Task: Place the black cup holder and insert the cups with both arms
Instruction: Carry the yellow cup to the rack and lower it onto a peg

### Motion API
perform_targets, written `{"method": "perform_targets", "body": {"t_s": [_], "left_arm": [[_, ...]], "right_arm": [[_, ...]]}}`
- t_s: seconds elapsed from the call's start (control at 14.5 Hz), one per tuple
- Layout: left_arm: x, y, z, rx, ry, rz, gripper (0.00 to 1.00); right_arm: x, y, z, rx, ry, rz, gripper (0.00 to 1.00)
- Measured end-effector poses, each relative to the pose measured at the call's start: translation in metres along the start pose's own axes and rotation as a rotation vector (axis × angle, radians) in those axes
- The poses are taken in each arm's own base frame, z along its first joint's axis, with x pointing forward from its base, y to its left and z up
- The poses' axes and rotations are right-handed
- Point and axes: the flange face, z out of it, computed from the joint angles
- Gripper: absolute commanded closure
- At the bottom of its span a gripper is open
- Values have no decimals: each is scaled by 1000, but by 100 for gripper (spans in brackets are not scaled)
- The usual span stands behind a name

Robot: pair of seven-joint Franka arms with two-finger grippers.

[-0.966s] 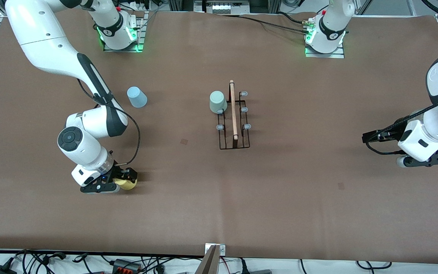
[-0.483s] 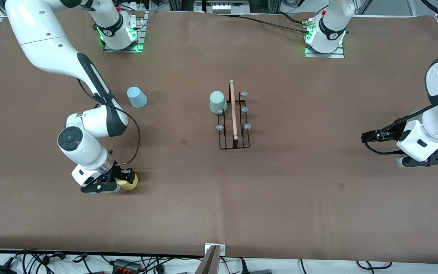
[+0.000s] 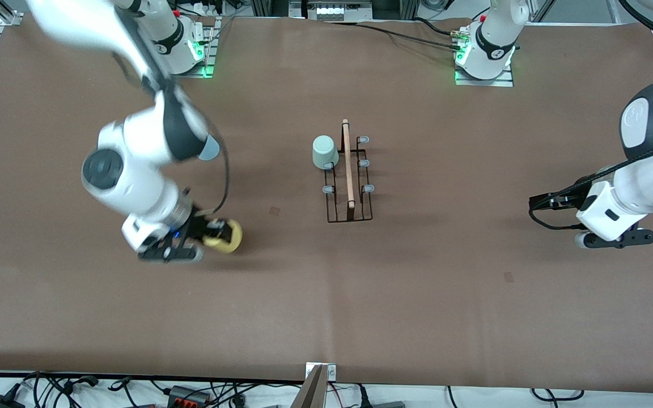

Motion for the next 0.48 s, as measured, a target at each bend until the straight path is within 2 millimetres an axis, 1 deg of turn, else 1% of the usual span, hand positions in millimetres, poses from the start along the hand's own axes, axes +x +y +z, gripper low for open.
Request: {"method": "perform_targets", "body": {"t_s": [0.07, 0.14, 0.21, 0.34, 0.48], "left_arm": [[0, 3, 3, 1, -4, 4, 0], [1, 5, 5, 2, -7, 7, 0], [2, 6, 6, 2, -9, 9, 0], [3, 7, 9, 2, -13, 9, 0], [3, 7, 10, 2, -14, 9, 0]], "right_arm": [[-19, -33, -11, -1, 9, 29, 94], [-37, -64, -15, -14, 24, 53, 94], [-56, -92, -12, -33, 40, 76, 94], [-86, -138, 2, -49, 53, 114, 94], [-103, -171, 19, -50, 62, 123, 93]]}}
